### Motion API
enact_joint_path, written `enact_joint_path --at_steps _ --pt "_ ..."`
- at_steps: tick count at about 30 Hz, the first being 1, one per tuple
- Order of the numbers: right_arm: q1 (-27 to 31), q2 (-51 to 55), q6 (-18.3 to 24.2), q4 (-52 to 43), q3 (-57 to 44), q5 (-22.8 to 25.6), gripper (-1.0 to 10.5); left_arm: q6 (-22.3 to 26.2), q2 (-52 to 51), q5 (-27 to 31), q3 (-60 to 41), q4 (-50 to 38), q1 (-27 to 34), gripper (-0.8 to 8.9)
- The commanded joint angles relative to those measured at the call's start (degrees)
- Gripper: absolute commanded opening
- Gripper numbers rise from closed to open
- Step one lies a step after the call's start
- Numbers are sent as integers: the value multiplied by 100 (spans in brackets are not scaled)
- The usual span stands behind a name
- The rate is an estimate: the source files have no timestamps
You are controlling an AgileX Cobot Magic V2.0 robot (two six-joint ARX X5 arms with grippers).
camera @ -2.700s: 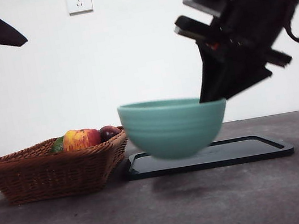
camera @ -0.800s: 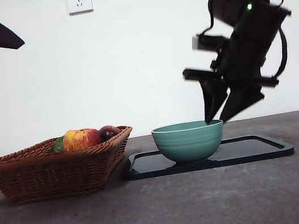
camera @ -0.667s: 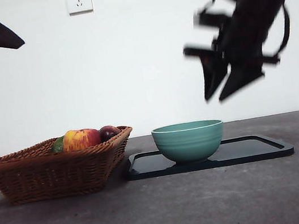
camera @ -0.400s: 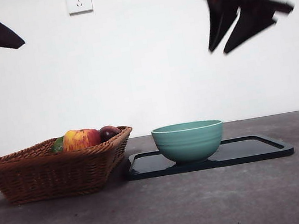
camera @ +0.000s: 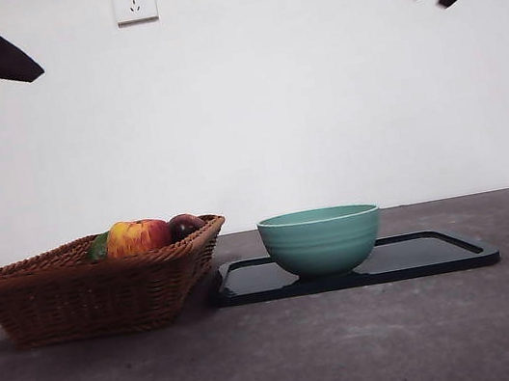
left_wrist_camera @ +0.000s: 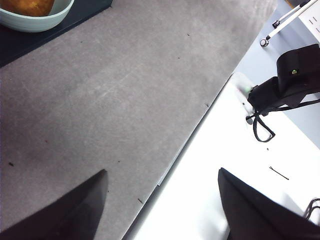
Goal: Pick up the wifruite, put it on the bowl, pick up the plate, put it on desk
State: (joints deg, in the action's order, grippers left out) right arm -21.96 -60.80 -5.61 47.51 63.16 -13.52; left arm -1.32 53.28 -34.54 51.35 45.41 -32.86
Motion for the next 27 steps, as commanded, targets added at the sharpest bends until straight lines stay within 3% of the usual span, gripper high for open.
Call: enact_joint_path --at_steps 1,6,13,27 --pt "-94 297 142 17 -162 -52 151 92 22 -31 33 -50 -42 344" --pt "-225 951 142 -35 -774 -581 151 90 22 -31 31 -120 -42 344" --pt "-358 1565 157 -35 -1537 -951 150 90 22 -28 33 -181 -42 344" --pt "-378 1753 160 -90 -1703 -962 150 90 22 -28 31 -173 -42 344"
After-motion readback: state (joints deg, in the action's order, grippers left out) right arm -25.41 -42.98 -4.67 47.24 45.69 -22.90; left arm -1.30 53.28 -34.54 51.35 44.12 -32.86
